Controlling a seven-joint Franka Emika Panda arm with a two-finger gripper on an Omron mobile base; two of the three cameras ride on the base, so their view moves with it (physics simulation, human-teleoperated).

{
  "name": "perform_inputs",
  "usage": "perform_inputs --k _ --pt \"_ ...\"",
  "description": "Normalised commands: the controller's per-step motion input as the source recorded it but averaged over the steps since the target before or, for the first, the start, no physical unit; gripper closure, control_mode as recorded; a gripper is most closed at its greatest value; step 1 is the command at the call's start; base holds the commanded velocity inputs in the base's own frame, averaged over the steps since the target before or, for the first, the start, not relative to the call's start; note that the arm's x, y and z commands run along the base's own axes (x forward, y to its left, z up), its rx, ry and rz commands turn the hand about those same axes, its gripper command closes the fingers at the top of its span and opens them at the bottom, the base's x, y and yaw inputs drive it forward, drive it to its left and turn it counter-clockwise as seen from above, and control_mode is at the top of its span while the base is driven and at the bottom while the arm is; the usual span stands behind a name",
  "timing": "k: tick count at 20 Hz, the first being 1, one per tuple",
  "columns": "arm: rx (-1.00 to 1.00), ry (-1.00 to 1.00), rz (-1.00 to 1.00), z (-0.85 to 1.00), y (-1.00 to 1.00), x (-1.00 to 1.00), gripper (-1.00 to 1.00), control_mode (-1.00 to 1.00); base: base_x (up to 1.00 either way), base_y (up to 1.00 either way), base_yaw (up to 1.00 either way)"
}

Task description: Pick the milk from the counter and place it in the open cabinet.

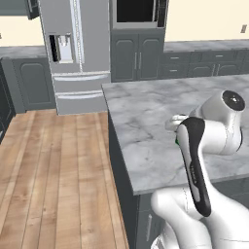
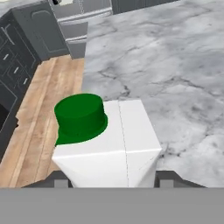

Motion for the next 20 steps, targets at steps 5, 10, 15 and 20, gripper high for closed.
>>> perform_inputs --k 5,10,15,20 --pt "0.00 -0.01 -0.12 0.73 0.00 -0.36 1.00 -1.00 0.00 0.00 0.00" --pt "-0.01 -0.01 -0.01 0.17 0.03 -0.14 1.00 -1.00 0.00 0.00 0.00" --pt "0.00 0.00 0.00 0.00 0.00 0.00 1.00 -1.00 0.00 0.00 0.00" --pt "0.00 0.00 0.00 0.00 0.00 0.00 1.00 1.00 -0.16 0.09 0.01"
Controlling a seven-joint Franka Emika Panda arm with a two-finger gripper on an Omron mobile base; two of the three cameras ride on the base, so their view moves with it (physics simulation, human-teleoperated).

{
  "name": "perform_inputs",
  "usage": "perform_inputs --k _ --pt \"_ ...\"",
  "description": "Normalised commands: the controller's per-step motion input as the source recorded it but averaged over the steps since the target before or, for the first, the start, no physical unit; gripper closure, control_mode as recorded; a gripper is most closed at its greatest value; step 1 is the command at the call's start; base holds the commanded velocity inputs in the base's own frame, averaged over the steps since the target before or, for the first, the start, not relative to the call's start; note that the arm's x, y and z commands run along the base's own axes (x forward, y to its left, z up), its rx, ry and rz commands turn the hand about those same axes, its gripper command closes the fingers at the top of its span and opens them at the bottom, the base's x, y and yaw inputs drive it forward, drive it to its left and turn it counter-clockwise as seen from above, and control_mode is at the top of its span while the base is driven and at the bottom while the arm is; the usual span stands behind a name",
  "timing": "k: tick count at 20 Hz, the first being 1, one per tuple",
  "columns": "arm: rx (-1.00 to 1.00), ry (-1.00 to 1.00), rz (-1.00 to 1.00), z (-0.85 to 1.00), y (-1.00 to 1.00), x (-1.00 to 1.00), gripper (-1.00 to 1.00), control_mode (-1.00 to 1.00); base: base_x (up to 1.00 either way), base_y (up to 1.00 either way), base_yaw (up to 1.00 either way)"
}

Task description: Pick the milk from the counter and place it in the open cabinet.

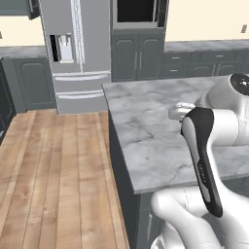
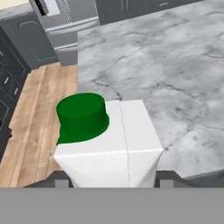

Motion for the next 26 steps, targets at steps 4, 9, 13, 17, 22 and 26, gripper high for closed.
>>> perform_inputs --k 4,9,13,17,22,26 --pt "0.00 0.00 0.00 0.00 0.00 0.00 1.00 1.00 -0.57 1.00 0.24" --pt "0.00 0.00 0.00 0.00 0.00 0.00 1.00 1.00 -0.09 1.00 0.13" --pt "0.00 0.00 0.00 0.00 0.00 0.00 1.00 1.00 0.80 0.99 -0.07" --pt "0.00 0.00 0.00 0.00 0.00 0.00 1.00 1.00 1.00 0.81 -0.19" --pt "0.00 0.00 0.00 0.00 0.00 0.00 1.00 1.00 1.00 0.13 -0.02" --pt "0.00 0.00 0.00 0.00 0.00 0.00 1.00 1.00 1.00 0.00 0.00"
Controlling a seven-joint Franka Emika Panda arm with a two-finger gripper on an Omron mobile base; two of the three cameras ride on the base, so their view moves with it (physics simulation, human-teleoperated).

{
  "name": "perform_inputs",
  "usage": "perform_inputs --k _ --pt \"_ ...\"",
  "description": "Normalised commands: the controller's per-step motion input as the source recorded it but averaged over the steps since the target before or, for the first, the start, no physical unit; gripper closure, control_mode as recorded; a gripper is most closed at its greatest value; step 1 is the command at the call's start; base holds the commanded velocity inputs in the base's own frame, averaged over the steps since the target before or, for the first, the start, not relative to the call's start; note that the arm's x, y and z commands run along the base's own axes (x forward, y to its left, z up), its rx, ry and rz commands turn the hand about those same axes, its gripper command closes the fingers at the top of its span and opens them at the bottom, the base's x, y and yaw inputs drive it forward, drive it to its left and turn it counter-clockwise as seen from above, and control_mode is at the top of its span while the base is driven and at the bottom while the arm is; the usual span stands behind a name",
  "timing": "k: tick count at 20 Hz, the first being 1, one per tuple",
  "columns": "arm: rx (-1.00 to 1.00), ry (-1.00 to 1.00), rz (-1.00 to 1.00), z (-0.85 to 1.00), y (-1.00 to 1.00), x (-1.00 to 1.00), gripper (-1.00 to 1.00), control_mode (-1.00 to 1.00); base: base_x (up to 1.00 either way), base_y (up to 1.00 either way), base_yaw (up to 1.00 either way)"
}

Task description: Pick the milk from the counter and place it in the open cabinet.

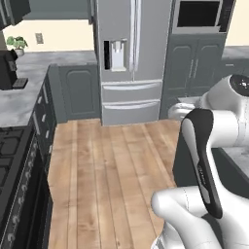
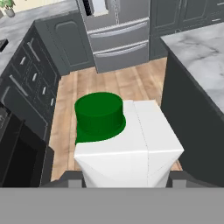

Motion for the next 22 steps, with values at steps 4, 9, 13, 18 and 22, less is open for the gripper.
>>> perform_inputs --k 4,9,13,18,22 --pt "0.00 0.00 0.00 0.00 0.00 0.00 1.00 1.00 1.00 0.04 0.00" --pt "0.00 0.00 0.00 0.00 0.00 0.00 1.00 1.00 1.00 0.24 0.00" --pt "0.00 0.00 0.00 0.00 0.00 0.00 1.00 1.00 1.00 0.25 0.03" --pt "0.00 0.00 0.00 0.00 0.00 0.00 1.00 1.00 1.00 0.39 0.04" --pt "0.00 0.00 0.00 0.00 0.00 0.00 1.00 1.00 1.00 0.79 0.14"
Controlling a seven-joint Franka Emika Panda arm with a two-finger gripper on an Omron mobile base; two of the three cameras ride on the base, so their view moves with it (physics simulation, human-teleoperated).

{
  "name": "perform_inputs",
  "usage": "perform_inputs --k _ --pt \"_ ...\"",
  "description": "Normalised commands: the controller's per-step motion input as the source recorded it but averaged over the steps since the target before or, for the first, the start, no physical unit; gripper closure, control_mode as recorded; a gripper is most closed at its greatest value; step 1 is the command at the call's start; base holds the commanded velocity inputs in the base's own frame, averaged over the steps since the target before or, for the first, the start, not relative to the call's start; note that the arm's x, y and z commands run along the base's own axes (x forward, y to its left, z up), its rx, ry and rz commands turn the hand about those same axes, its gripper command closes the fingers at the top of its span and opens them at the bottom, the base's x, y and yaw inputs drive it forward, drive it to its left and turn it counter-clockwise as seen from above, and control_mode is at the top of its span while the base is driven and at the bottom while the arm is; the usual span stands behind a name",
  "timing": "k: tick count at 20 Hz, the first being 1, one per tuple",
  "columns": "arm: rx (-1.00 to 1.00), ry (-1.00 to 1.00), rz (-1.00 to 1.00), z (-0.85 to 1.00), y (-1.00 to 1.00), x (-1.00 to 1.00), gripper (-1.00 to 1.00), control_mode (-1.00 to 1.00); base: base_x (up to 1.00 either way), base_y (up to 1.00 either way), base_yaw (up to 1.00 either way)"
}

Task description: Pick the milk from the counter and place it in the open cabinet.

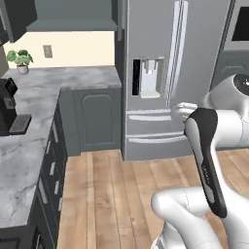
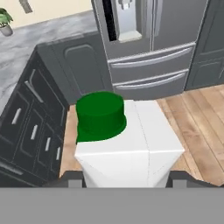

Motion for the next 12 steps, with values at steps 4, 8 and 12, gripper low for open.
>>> perform_inputs --k 4,8,12 --pt "0.00 0.00 0.00 0.00 0.00 0.00 1.00 1.00 1.00 0.89 0.27" --pt "0.00 0.00 0.00 0.00 0.00 0.00 1.00 1.00 1.00 0.28 0.15" --pt "0.00 0.00 0.00 0.00 0.00 0.00 1.00 1.00 1.00 0.05 0.17"
